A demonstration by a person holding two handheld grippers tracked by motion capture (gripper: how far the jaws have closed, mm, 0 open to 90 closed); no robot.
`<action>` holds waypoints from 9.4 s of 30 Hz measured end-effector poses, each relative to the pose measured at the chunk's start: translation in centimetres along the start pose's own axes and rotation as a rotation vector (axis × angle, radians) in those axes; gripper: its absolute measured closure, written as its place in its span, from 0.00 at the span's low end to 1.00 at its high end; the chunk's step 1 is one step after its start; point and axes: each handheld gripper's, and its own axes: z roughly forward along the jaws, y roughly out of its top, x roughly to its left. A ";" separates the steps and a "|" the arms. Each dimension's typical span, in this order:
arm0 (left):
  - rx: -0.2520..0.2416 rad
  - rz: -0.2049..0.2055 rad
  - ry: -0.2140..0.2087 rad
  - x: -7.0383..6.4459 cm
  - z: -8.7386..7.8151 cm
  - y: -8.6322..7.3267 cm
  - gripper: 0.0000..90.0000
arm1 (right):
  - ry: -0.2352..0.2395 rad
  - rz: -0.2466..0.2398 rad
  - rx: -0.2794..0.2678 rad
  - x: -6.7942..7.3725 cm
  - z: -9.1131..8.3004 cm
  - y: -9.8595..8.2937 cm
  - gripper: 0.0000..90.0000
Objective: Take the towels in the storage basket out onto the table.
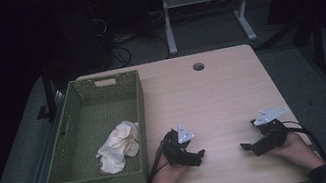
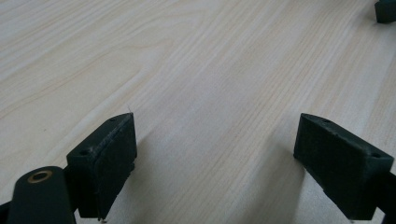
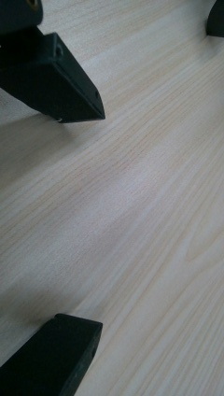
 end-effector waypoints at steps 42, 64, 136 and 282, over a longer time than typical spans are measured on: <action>0.041 -0.010 0.024 0.6 -1.4 0.3 0.14 | 0.002 0.005 0.000 0.0 0.0 0.1 0.01; 0.043 -0.004 0.044 0.6 -2.2 0.9 0.14 | 0.003 0.005 0.000 0.0 0.1 0.1 0.01; -0.076 -0.006 -0.060 2.9 -7.9 7.9 0.15 | 0.001 0.003 -0.002 0.0 0.1 0.1 0.01; 0.409 -0.260 0.006 16.3 -11.5 -3.9 0.63 | -0.001 0.005 0.001 0.0 0.0 0.1 0.01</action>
